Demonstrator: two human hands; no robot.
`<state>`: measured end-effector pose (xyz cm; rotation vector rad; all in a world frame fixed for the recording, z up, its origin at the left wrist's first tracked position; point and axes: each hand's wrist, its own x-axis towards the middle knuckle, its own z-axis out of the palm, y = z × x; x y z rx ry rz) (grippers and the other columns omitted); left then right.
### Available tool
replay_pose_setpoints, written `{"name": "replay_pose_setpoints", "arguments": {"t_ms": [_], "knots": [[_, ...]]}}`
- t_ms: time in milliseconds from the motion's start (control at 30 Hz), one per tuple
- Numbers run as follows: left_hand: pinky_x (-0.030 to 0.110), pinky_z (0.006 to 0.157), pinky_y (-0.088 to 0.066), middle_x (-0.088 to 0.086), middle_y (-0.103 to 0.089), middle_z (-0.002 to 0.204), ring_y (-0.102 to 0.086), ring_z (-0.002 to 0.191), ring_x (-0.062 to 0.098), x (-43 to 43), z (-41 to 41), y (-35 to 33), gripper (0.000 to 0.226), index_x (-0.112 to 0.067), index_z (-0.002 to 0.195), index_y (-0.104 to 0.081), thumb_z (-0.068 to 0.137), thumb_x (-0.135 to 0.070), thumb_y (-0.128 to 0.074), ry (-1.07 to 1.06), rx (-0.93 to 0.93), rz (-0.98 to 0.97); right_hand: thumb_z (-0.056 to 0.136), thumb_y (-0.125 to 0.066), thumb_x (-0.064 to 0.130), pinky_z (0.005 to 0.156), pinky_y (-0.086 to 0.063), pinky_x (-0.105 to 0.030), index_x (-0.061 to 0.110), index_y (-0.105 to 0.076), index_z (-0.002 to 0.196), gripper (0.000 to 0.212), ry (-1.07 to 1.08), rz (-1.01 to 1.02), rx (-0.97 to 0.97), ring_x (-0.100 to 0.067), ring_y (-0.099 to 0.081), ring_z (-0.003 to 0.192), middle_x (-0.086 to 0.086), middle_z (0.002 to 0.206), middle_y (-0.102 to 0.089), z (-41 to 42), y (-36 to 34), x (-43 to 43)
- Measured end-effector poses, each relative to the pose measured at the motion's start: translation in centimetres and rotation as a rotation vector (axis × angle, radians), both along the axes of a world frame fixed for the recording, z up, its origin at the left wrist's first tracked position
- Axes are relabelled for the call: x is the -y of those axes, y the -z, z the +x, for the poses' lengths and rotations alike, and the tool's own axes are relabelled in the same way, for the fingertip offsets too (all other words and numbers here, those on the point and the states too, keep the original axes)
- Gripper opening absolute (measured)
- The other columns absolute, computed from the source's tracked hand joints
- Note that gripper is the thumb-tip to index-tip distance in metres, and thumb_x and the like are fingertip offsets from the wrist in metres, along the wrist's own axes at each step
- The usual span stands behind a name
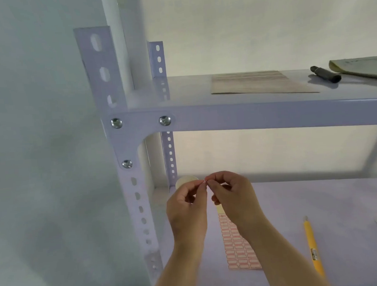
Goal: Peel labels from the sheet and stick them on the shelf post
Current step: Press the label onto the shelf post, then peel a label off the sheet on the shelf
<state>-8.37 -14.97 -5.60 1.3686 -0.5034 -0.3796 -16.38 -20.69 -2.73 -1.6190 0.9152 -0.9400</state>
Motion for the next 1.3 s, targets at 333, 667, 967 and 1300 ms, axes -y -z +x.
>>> {"name": "replay_pose_setpoints", "arguments": {"t_ms": [333, 667, 967, 1300], "knots": [[0.032, 0.069, -0.059, -0.017, -0.070, 0.068, -0.070, 0.074, 0.011, 4.9, 3.0, 1.3, 0.009, -0.025, 0.081, -0.080, 0.083, -0.022, -0.072, -0.276, 0.164, 0.309, 0.090, -0.064, 0.017, 0.046, -0.043, -0.018, 0.024, -0.076, 0.084, 0.016, 0.000, 0.065, -0.076, -0.003, -0.059, 0.048, 0.007, 0.065, -0.069, -2.5, 3.5, 4.6], [0.021, 0.059, -0.045, -0.008, -0.071, 0.079, -0.067, 0.081, 0.019, 6.9, 4.9, 2.8, 0.014, -0.021, 0.090, -0.080, 0.082, -0.019, -0.069, -0.324, 0.231, 0.413, 0.092, -0.062, 0.011, 0.053, -0.053, -0.029, 0.023, -0.075, 0.083, 0.020, 0.069, 0.081, -0.073, -0.011, -0.061, 0.053, -0.005, 0.070, -0.073, -5.9, 5.4, 7.2], [0.015, 0.060, -0.044, -0.018, -0.068, 0.074, -0.063, 0.071, 0.000, 5.4, 2.7, 2.4, 0.013, -0.023, 0.089, -0.076, 0.088, -0.016, -0.065, -0.211, 0.390, 0.343, 0.092, -0.055, 0.006, 0.070, -0.059, -0.047, 0.019, -0.074, 0.087, 0.024, 0.233, 0.076, -0.211, -0.022, -0.068, 0.066, -0.001, 0.079, -0.074, -8.1, 7.1, 9.0], [0.035, 0.097, -0.048, 0.001, -0.067, 0.128, -0.061, 0.116, 0.023, 6.3, -3.0, 7.8, 0.051, -0.018, 0.140, -0.051, 0.089, -0.025, -0.053, 0.221, 0.530, 0.767, 0.091, -0.049, 0.012, 0.084, -0.059, -0.041, 0.019, -0.064, 0.120, 0.033, 0.185, 0.195, -0.373, -0.018, -0.068, 0.095, 0.000, 0.109, -0.070, -7.6, 10.1, 8.5]]}}
